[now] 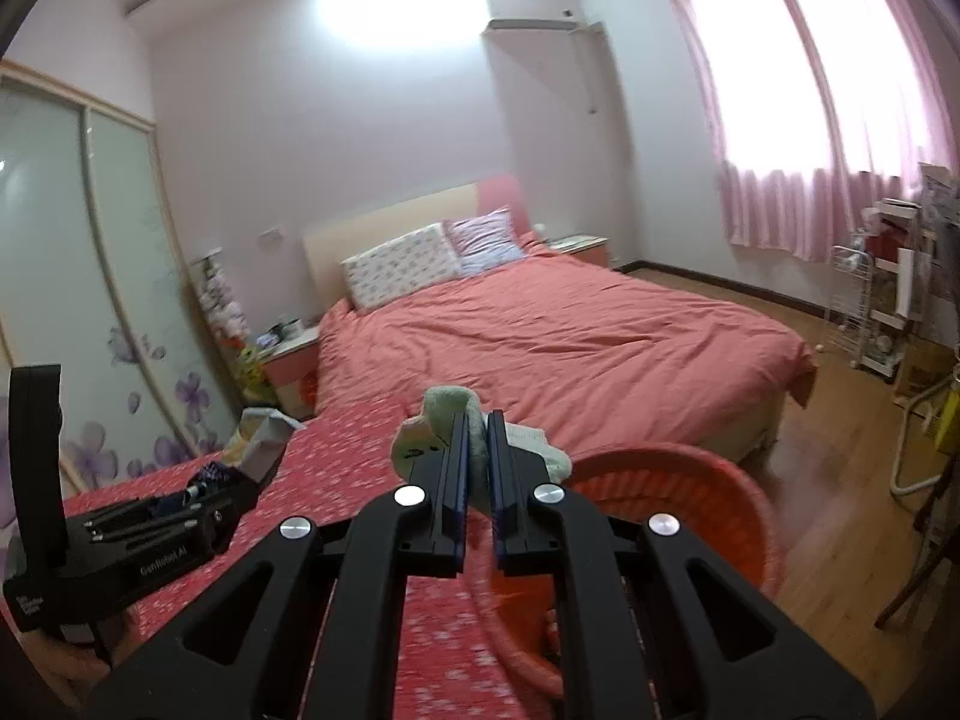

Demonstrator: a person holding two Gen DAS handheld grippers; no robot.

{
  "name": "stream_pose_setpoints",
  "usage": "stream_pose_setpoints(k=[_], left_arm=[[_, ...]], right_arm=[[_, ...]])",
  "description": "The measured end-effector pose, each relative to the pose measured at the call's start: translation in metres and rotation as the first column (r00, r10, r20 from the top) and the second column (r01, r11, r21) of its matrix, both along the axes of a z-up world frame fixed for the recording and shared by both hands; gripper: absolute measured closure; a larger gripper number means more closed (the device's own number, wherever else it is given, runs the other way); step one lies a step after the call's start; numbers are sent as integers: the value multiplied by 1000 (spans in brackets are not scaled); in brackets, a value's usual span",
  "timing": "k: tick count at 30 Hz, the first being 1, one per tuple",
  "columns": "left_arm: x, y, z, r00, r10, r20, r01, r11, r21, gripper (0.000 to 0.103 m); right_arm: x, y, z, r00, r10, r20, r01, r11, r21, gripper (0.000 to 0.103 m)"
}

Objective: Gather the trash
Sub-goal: 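Carry the sock and crisps bag over the orange basket with both tools, then open both tools to drop the sock and crisps bag into the basket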

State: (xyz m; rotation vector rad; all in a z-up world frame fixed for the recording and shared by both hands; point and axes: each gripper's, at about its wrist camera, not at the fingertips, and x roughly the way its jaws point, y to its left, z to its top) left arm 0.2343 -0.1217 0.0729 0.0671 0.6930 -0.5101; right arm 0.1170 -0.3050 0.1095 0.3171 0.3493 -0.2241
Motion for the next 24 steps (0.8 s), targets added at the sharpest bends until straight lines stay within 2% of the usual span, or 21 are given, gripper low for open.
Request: stream_pose_setpoints(k=[13, 22, 24], left_arm=[[-18, -94, -21, 989, -138, -46, 137, 990, -15, 64], [-19, -133, -44, 977, -193, -88, 194, 981, 2, 62], [-17, -140, -51, 975, -197, -98, 200, 980, 12, 59]], right_arm=[[-13, -49, -18, 993, -115, 3, 115, 993, 40, 97], [-13, -71, -34, 989, -144, -19, 145, 986, 87, 97], [-12, -73, -37, 989, -144, -26, 146, 984, 98, 97]])
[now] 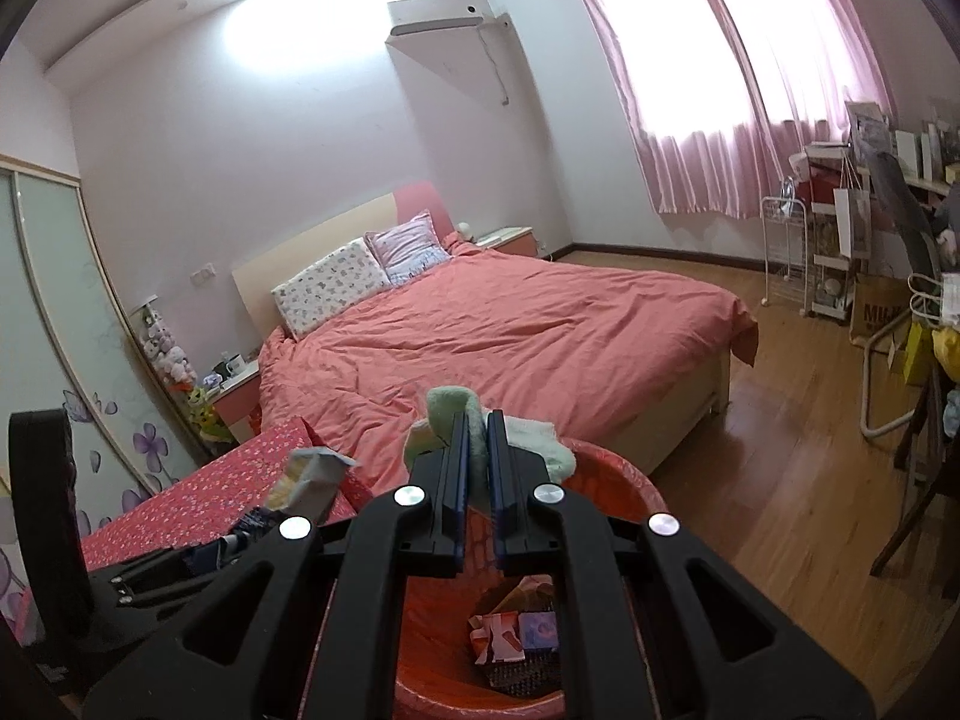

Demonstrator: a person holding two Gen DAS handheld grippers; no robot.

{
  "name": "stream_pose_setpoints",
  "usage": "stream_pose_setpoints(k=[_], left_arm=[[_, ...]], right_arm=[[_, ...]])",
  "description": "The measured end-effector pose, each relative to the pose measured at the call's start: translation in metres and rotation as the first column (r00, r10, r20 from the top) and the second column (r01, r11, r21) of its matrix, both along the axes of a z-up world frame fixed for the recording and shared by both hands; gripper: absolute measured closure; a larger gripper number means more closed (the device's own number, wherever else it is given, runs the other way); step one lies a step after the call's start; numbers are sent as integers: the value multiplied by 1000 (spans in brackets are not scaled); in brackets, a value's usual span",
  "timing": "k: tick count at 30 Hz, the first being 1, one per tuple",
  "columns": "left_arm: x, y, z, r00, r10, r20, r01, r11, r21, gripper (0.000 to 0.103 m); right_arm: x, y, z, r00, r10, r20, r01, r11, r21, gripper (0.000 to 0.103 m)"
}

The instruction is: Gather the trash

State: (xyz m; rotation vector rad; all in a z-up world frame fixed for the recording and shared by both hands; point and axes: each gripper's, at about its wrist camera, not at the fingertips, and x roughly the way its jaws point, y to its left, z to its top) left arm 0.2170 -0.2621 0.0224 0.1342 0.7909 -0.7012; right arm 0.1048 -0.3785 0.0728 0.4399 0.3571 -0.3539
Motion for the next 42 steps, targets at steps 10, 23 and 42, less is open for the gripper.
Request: stream_pose_setpoints(k=[10, 23, 42], left_arm=[[19, 3, -30, 998, 50, -37, -48, 997, 64, 42], [29, 19, -7, 995, 75, -61, -76, 997, -23, 30], [-57, 125, 67, 953, 229, 197, -230, 973, -18, 13]], right_arm=[[7, -11, -21, 998, 34, -61, -27, 994, 104, 80], [-5, -1, -11, 997, 0, -74, 3, 999, 46, 56], [-60, 54, 25, 1000, -2, -4, 2, 997, -72, 12]])
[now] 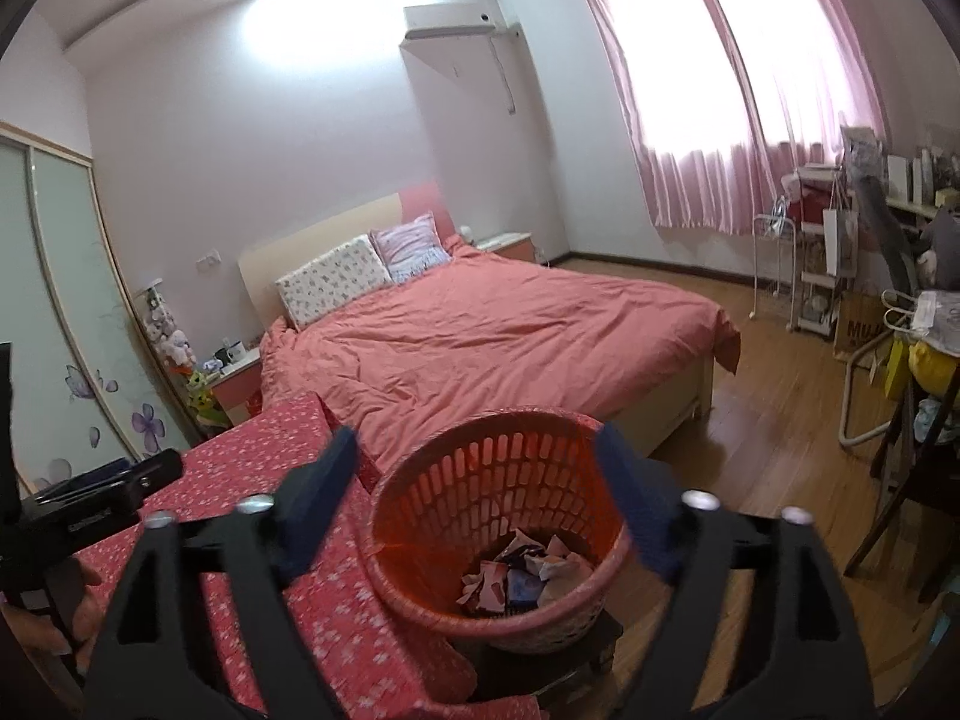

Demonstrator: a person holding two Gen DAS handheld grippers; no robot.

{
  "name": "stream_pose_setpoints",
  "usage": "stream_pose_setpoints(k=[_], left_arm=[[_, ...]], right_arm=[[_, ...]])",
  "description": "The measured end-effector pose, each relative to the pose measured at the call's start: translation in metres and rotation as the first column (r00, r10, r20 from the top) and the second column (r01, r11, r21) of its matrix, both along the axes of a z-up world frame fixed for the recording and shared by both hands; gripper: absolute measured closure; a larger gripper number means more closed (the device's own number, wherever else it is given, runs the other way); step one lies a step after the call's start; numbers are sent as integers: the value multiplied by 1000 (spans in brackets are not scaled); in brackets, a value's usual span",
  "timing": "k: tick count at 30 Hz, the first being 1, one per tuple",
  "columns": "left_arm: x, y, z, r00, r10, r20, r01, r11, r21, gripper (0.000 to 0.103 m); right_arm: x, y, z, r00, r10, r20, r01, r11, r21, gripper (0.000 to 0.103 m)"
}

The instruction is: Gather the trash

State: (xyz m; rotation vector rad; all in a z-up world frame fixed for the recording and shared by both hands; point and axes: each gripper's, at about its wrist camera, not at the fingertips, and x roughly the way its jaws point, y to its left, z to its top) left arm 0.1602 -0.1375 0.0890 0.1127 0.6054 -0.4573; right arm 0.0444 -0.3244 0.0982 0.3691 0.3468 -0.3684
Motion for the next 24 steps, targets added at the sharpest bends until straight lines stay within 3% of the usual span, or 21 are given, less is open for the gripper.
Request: stream_pose_setpoints(k=[4, 12, 20, 24], left_arm=[[-41, 35, 7, 996, 56, 66, -56, 998, -3, 4], [-112, 95, -9, 967, 203, 153, -206, 978, 5, 4], [-163, 133, -32, 913, 344, 219, -353, 936, 0, 4], [-181, 142, -43, 891, 373, 260, -387, 922, 5, 4]], right_arm=[[-16, 27, 2, 1000, -1, -12, 0, 998, -66, 3], [-46, 80, -8, 999, -12, -42, 2, 971, -237, 2], [-66, 96, -21, 997, -59, -44, 46, 967, -251, 2], [-73, 104, -23, 997, -62, -44, 47, 960, -278, 2]])
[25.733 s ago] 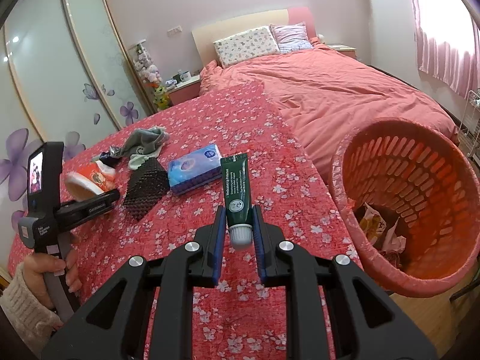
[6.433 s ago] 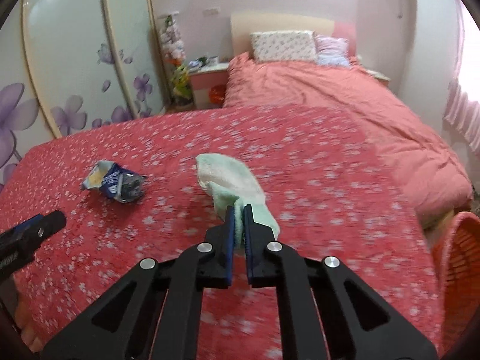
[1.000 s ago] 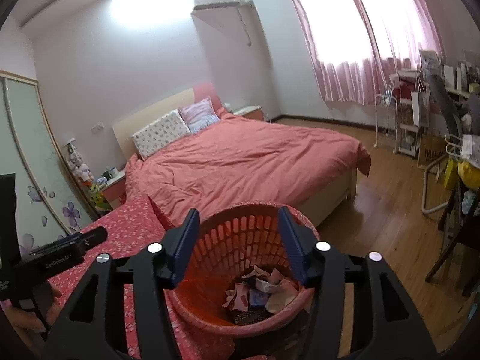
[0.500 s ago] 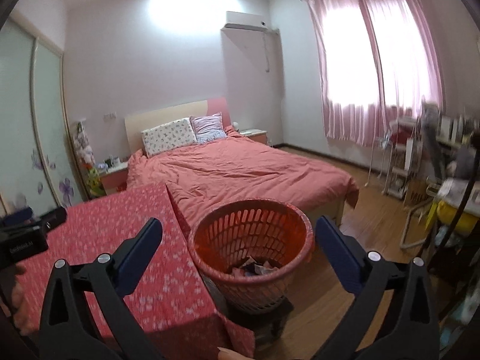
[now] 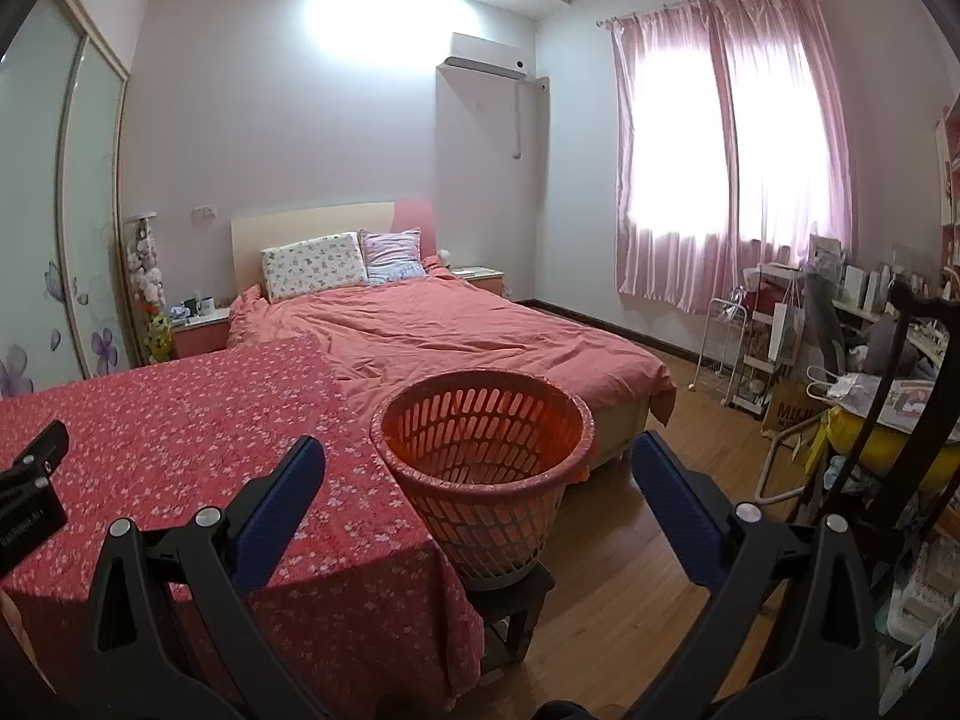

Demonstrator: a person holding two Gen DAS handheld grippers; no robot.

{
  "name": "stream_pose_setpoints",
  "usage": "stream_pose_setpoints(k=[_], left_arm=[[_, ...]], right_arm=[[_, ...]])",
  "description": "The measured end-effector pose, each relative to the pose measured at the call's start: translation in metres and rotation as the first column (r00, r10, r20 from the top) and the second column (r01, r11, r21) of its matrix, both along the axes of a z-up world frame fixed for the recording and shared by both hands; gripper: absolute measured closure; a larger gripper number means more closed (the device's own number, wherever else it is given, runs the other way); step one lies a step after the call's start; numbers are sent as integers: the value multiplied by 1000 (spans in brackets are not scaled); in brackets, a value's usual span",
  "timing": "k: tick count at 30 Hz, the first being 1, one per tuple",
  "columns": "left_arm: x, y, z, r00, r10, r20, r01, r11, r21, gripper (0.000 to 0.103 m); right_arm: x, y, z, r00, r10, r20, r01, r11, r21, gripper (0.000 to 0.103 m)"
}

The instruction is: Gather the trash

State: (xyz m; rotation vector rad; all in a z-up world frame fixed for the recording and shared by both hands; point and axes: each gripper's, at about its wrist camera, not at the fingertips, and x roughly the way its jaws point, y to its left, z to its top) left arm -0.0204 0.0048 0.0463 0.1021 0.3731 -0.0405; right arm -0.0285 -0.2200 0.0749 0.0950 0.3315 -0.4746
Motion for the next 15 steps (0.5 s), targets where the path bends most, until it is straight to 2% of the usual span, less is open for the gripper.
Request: stream_pose_setpoints(k=[15], left_arm=[[-9, 13, -23, 998, 15, -61, -18, 999, -40, 4]], right_arm=[[-5, 21, -15, 997, 22, -76, -20, 1000, 20, 2]])
